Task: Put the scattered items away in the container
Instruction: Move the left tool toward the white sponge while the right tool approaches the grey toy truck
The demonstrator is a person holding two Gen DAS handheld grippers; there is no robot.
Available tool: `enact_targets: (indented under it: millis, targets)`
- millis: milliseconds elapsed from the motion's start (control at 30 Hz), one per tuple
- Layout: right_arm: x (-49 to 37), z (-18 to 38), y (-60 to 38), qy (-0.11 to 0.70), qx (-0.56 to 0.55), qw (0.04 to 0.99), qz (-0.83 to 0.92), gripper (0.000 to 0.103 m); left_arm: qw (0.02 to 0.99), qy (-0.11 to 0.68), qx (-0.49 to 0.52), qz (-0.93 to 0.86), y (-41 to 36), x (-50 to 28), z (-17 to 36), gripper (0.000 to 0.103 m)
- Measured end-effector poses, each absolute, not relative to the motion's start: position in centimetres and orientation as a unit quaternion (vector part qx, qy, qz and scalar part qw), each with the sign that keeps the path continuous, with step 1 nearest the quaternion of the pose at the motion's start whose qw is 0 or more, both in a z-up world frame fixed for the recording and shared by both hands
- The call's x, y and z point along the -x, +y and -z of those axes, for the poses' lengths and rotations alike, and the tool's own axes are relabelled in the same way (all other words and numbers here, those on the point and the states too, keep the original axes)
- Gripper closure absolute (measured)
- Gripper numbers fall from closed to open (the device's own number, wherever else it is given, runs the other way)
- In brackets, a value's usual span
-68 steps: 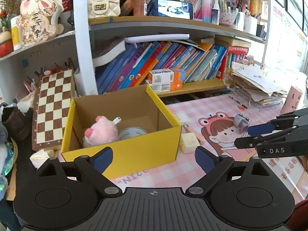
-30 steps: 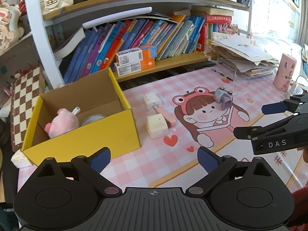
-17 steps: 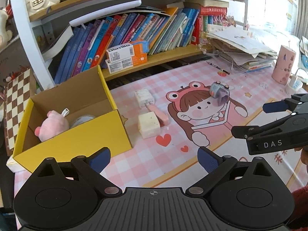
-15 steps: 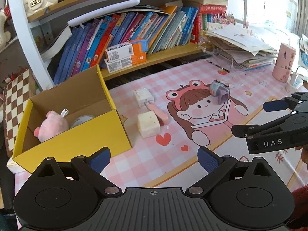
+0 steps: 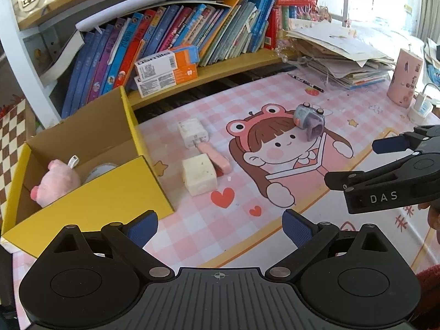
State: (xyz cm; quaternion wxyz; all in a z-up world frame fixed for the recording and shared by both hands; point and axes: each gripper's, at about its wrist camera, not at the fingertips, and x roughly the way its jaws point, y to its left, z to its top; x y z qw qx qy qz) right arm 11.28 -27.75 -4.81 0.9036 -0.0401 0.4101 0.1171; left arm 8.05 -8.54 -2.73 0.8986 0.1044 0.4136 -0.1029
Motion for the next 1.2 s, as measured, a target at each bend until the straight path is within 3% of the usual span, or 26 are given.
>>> enact_targets:
  millis: [1200]
  targets:
    - [-14.1,6.8,-28.4,0.412,0.031,0.907,-0.082,0.008,0.9,0.407,-0.117,0.106,-9.9,-11.6,4.6,0.004]
